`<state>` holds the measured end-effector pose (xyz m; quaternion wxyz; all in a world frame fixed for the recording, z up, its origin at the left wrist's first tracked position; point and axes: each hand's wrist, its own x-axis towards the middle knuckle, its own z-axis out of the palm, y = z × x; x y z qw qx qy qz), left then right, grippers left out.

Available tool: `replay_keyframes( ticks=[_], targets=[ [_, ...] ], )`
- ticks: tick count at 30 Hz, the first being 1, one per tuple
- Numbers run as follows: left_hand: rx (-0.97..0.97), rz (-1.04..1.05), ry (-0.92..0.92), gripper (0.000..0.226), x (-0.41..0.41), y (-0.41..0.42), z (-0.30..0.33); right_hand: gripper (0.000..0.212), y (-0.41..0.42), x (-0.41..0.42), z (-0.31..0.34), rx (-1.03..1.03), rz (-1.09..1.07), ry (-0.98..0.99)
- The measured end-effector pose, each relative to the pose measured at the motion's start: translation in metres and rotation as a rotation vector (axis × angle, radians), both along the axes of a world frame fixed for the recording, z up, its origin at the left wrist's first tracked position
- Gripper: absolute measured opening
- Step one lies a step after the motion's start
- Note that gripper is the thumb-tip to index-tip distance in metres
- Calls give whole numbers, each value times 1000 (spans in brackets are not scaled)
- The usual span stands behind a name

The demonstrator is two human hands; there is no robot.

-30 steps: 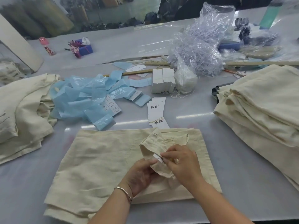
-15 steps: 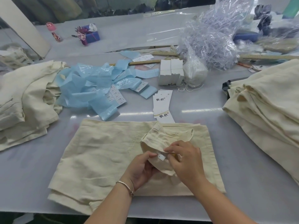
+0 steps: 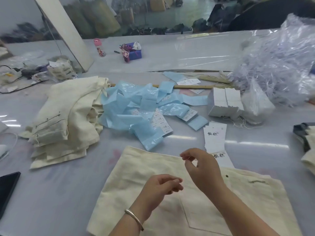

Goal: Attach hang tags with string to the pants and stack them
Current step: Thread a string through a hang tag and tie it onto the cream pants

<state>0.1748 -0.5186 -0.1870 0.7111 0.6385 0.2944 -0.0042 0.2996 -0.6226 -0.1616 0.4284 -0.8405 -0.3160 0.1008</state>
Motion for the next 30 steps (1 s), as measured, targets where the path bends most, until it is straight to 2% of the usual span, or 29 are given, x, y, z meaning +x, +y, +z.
replay_keyframes(
  ticks=[6,8,10,12,15,17,19,21,23,25,27,29,30],
  targets=[
    [264,318,19,18,0,139,-4,20,149,51,-17,-51,-90,191],
    [512,325,74,18,8,177,-12,21,195,68,-21,-36,-140,246],
    [903,286,142,41,22,213,-16,29,233,78,-27,-62,-138,266],
    [1103,266,157,69,42,248,-16,46,261,83,-37,-172,-104,257],
    [1216,83,235,92,75,293,-20,64,284,85,-52,-369,-68,246],
    [1195,-32,268,100,92,309,-28,57,288,86,-61,-420,-62,261],
    [1073,-56,257,103,104,316,-36,45,288,90,-68,-403,-73,294],
    [996,-15,249,98,110,320,-43,39,286,93,-72,-302,-105,393],
    [1056,-1,249,81,110,321,-46,37,284,94,-71,-171,-112,486],
    [1155,32,238,52,108,317,-48,46,279,91,-65,-38,-95,550],
    [1217,153,188,29,103,308,-48,60,272,85,-58,90,-51,652],
    [1187,306,117,12,96,301,-48,72,264,78,-53,223,35,826],
    [1102,387,84,10,94,300,-48,77,260,76,-52,285,84,907]
  ],
)
